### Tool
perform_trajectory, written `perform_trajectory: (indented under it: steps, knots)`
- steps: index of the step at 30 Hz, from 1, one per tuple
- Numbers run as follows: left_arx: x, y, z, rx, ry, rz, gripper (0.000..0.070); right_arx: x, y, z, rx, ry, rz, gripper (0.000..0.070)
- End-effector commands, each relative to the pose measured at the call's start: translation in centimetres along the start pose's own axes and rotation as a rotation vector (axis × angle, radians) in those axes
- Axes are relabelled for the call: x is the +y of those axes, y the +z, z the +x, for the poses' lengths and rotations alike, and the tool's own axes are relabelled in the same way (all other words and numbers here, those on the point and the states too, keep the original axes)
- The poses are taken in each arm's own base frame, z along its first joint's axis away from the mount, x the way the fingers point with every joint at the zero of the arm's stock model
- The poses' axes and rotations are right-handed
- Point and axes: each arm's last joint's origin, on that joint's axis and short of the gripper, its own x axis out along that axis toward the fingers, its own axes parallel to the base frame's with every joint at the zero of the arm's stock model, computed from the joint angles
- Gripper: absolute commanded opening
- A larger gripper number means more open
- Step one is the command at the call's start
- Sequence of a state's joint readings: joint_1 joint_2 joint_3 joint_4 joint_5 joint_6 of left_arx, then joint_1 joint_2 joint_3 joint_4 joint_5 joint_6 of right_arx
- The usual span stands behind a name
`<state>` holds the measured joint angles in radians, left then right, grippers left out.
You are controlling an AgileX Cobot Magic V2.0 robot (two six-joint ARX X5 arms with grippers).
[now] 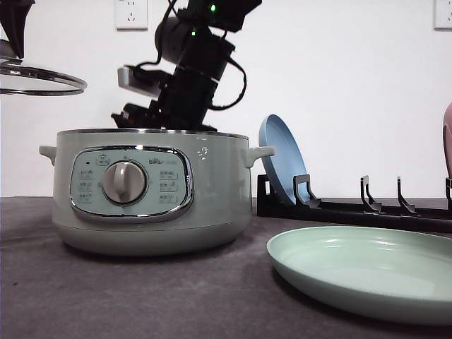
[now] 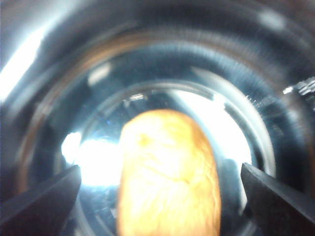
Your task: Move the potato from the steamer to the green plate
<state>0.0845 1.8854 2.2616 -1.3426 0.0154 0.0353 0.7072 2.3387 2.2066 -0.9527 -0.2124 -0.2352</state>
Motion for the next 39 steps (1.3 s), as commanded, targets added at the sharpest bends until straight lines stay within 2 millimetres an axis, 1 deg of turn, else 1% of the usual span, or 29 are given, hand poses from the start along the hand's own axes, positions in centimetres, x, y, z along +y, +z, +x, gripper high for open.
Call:
perform_trajectory:
  steps: [1,4,6,10,11,13,16,20,24,28,30,34,39]
  knots:
    - [0.0,0.6,-1.7,-0.085,0.000,-0.001,0.0000,0.1,0.2,1.0,-0.003,0.011,-0.007,0.0635]
    - [0.0,0.6,-1.7,-0.085,0.000,-0.001,0.0000,0.1,0.0,1.5,0.014,0.017,-0.002,0.0501]
    - [0.0,0.6,-1.7,-0.085,0.000,-0.001,0.0000,0.0,-0.1,1.8,0.019,0.032,0.009,0.0430]
    - [0.0,0.6,-1.6,-0.083,0.000,-0.001,0.0000,0.0,-0.1,2.0,0.021,0.033,0.022,0.0224]
    - [0.0,0.6,-1.6,-0.083,0.000,-0.001,0.0000,0.0,-0.1,1.9,0.019,0.031,0.023,0.0200]
    - [0.0,0.6,-1.6,-0.083,0.000,-0.001,0.0000,-0.1,-0.1,1.8,0.016,0.030,0.029,0.0192]
    - [0.0,0.6,-1.5,-0.083,0.000,-0.001,0.0000,-0.1,0.3,0.9,0.005,0.026,0.041,0.0193]
    - [0.0,0.6,-1.5,-0.082,-0.001,-0.001,0.0000,0.0,1.1,-1.8,-0.028,0.016,0.039,0.0193]
    - [0.0,0.6,-1.4,-0.080,-0.010,-0.001,0.0000,0.5,1.7,-5.9,-0.053,0.007,0.050,0.0193]
    - [-0.1,0.6,-1.4,-0.077,-0.012,0.000,0.0000,1.2,1.3,-10.6,-0.063,-0.002,0.074,0.0193]
    - [-0.1,0.5,-1.4,-0.069,-0.013,0.000,0.0000,1.5,0.9,-12.8,-0.056,-0.026,0.078,0.0194]
    - [-0.1,0.5,-1.4,-0.064,-0.013,0.000,0.0000,2.4,-0.2,-17.1,-0.040,-0.129,0.083,0.0194]
    - [-0.1,0.4,-1.4,-0.061,-0.013,-0.001,0.0000,3.8,-2.7,-21.9,-0.035,-0.153,0.097,0.0194]
